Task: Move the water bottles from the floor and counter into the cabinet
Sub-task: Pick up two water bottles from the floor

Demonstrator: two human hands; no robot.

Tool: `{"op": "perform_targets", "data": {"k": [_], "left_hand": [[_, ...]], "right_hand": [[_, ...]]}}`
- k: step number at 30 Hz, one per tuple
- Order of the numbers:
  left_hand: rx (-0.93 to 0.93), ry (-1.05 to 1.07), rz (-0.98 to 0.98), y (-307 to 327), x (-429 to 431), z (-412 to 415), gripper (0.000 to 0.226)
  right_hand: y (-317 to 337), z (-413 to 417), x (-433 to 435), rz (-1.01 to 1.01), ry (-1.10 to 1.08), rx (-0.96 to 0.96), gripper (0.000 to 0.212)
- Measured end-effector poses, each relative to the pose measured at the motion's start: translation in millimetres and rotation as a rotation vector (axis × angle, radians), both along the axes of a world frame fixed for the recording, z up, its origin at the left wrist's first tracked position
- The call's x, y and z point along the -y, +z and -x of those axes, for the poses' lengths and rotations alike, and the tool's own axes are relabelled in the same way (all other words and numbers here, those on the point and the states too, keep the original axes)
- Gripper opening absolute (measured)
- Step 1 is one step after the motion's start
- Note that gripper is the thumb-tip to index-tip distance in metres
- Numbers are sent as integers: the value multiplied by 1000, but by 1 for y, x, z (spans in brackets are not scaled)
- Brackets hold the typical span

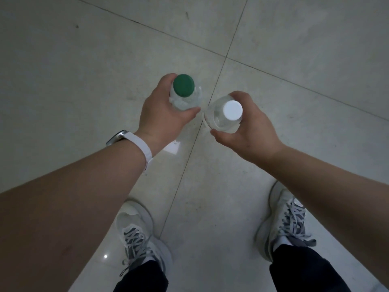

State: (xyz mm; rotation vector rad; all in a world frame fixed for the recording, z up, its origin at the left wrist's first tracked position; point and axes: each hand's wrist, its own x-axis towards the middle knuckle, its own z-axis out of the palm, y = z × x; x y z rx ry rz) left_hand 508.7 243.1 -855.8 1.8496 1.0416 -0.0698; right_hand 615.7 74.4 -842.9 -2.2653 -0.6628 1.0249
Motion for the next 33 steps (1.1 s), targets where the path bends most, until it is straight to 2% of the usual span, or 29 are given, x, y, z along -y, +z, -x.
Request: {"op": "perform_targets", "data": {"k": [6,15,23,26,30,33], "left_hand": [[-4,-11,-5,53,-6,5,54],[46,10,-22,184,-25,7,57],[58,39,-53,327,-33,23,61],[31,48,-69,385,-36,37,54],[19,54,-150,454,-28,68,68],[41,108,-154,500,-18,92,70]], "right_hand": [[47,-6,-3,-23,-40,25,73],[173,-23,-20,-2,42,81,80],[319,-24,-37,-60,53,95,80],[376,-21,-40,-65,62,126,80],[449,-9,-40,-80,81,149,84],[496,5,-38,-115,97,150,81]]}}
